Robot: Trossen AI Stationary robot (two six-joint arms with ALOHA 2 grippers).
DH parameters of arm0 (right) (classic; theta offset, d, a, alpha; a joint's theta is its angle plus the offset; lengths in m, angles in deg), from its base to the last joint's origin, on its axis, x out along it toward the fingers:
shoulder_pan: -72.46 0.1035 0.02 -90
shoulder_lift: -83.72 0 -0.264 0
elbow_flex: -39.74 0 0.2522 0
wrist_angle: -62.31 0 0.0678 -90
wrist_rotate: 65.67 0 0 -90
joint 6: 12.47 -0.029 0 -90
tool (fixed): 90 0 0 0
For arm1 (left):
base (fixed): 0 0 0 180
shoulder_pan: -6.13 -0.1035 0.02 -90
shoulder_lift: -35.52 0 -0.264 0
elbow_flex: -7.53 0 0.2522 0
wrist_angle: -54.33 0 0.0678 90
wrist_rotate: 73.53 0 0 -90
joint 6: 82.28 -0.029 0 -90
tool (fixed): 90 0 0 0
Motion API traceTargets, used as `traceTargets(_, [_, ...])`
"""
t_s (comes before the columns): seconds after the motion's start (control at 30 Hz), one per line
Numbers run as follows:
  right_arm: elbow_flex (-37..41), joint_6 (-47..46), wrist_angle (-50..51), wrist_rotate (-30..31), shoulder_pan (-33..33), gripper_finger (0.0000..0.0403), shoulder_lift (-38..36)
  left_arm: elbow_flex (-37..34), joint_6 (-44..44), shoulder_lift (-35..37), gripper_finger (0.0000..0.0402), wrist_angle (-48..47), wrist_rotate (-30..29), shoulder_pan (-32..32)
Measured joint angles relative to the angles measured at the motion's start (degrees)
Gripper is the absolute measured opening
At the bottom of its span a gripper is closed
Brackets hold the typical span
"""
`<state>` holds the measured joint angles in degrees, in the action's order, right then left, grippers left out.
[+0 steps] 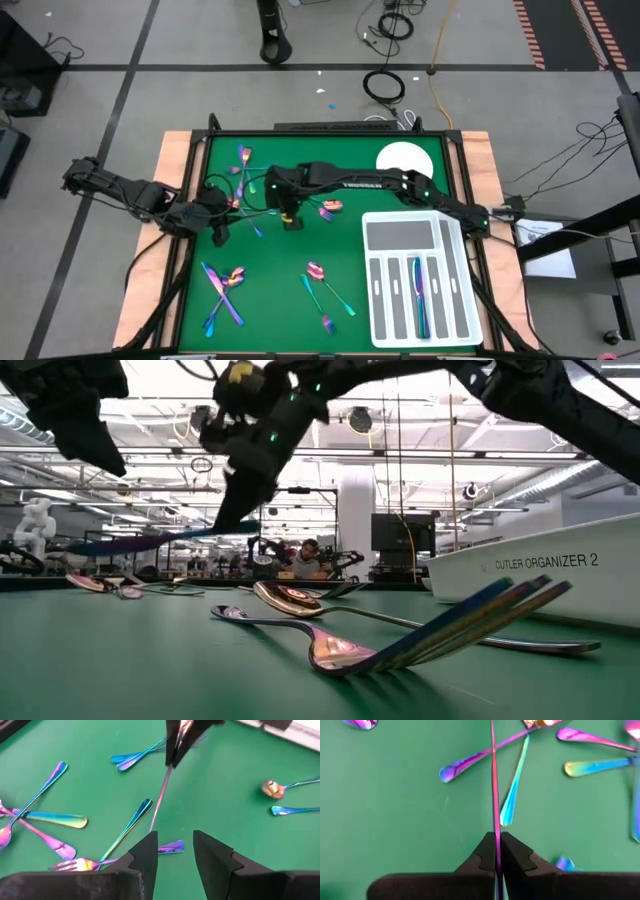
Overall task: Sort silverware
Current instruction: Put the middle left knife into the utensil organizer
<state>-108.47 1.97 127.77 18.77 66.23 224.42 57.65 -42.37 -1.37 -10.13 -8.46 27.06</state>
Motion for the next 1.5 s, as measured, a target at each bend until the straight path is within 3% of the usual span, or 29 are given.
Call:
traceTargets(0.13, [1.6, -1.0, 5.3, 4.0, 0.1, 0.0000, -4.4, 0.0, -0.4, 1.3, 0.0125, 1.6, -1.8, 2.2])
traceTargets(0.27, [10.7, -3.6, 3.5, 8.4, 0.2, 0.0000, -11.5, 0.0, -0.1, 2.3, 0.0125, 2.6, -5.9, 5.8])
traceTargets(0.57, [52.1, -19.4, -21.3, 17.9, 3.6, 0.0000, -39.8, -0.5, -2.7, 2.4, 0.0125, 10.5, -16.8, 13.7])
traceTargets(0.77, [70.5, -40.9, -23.9, 33.5, 12.5, 0.0000, -54.9, -4.2, -11.4, 2.2, 0.0125, 25.8, -23.6, 16.1])
traceTargets(0.9, [74.2, -59.6, -16.5, 40.2, 20.8, 0.0000, -59.9, -7.9, -17.9, 1.7, 0.0125, 37.0, -26.6, 15.9])
traceTargets(1.0, [74.2, -74.3, -10.1, 41.4, 26.5, 0.0000, -60.7, -9.6, -20.9, 1.6, 0.0125, 41.8, -27.7, 15.0])
traceTargets(1.27, [74.3, -106.0, 3.4, 41.1, 38.6, 0.0000, -58.3, -10.7, -20.8, 1.3, 0.0125, 42.8, -27.2, 13.9])
traceTargets(1.5, [74.2, -123.3, 5.0, 41.6, 48.1, 0.0000, -55.6, -10.8, -23.7, 1.4, 0.0125, 45.2, -27.8, 13.9])
